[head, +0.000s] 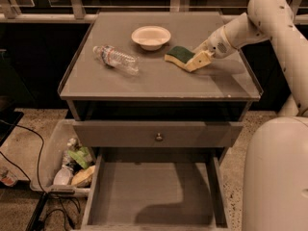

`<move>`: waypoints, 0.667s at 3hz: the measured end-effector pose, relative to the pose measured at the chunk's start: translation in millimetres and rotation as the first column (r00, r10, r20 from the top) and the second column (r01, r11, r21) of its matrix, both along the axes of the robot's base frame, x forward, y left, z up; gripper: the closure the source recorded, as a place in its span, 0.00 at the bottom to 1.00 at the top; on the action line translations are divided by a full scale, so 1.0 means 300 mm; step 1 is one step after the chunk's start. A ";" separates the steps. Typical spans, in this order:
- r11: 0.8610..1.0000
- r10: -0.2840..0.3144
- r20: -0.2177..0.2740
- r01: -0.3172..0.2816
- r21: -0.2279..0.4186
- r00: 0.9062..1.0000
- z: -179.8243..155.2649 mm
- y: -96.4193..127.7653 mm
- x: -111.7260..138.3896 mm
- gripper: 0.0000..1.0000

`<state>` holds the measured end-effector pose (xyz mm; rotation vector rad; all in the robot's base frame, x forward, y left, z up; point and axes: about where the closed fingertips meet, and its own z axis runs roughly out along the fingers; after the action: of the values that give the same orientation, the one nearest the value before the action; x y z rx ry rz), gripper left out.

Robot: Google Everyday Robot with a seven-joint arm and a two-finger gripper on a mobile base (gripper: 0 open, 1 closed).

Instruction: Place sponge into middle drawer

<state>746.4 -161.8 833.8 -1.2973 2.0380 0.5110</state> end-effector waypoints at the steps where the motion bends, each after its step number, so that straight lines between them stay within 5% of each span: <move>1: 1.000 -0.005 0.005 0.005 0.001 1.000 0.003 -0.005 -0.002 1.00; 2: 1.000 -0.004 0.019 0.004 0.008 1.000 0.023 -0.026 -0.048 1.00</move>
Offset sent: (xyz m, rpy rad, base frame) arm -0.0489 -0.0207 0.0200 0.0170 -0.0552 -0.0124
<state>732.0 -169.6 840.8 -1.2884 2.0204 0.5022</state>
